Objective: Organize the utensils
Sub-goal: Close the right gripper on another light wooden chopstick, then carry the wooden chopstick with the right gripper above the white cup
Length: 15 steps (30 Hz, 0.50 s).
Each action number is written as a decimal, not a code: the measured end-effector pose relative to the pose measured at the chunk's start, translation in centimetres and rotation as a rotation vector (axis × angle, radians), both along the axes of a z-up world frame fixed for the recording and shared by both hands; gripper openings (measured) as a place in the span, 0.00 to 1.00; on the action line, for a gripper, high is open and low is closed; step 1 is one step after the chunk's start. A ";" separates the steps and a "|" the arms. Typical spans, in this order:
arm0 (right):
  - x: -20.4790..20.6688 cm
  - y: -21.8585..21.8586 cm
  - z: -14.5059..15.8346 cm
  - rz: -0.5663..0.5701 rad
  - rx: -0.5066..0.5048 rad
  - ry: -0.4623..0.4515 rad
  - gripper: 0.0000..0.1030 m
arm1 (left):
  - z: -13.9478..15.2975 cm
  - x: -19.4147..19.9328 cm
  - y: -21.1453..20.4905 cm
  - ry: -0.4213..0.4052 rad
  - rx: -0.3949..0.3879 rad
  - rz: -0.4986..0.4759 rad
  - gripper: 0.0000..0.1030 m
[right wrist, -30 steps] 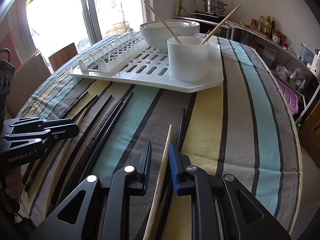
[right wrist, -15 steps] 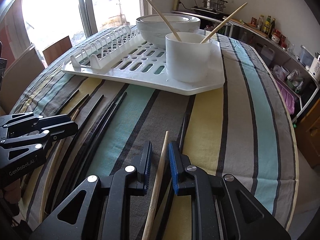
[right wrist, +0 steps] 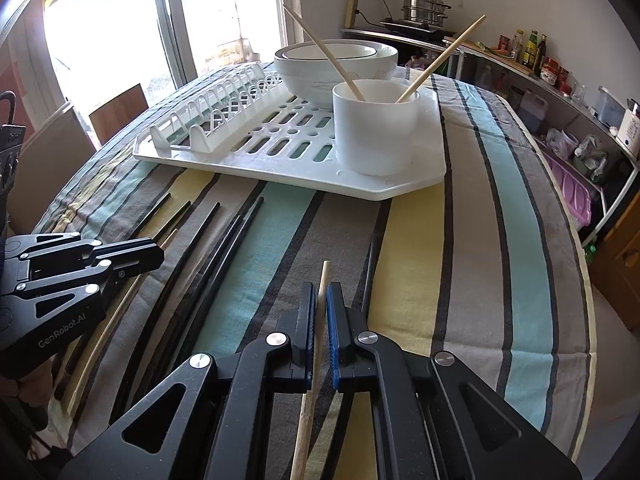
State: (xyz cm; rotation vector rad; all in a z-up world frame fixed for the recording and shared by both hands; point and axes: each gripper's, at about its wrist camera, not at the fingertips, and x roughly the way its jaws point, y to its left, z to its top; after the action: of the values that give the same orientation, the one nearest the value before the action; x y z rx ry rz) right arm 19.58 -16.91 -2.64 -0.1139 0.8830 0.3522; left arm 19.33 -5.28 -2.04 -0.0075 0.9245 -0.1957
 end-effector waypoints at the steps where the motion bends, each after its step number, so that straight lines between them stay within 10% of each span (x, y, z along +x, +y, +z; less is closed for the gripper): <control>1: -0.2 -0.1 0.4 -0.002 0.008 -0.010 0.06 | 0.5 -0.2 0.0 -0.011 -0.003 -0.007 0.05; 15: -2.8 -2.0 7.8 -0.048 0.165 -0.213 0.05 | 8.4 -2.2 1.3 -0.193 -0.062 -0.047 0.05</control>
State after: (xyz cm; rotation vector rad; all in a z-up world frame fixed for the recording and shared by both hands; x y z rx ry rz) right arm 16.79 -18.92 5.18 0.0219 0.6427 0.3597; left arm 17.12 -3.98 6.31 -0.0235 0.7269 -0.2642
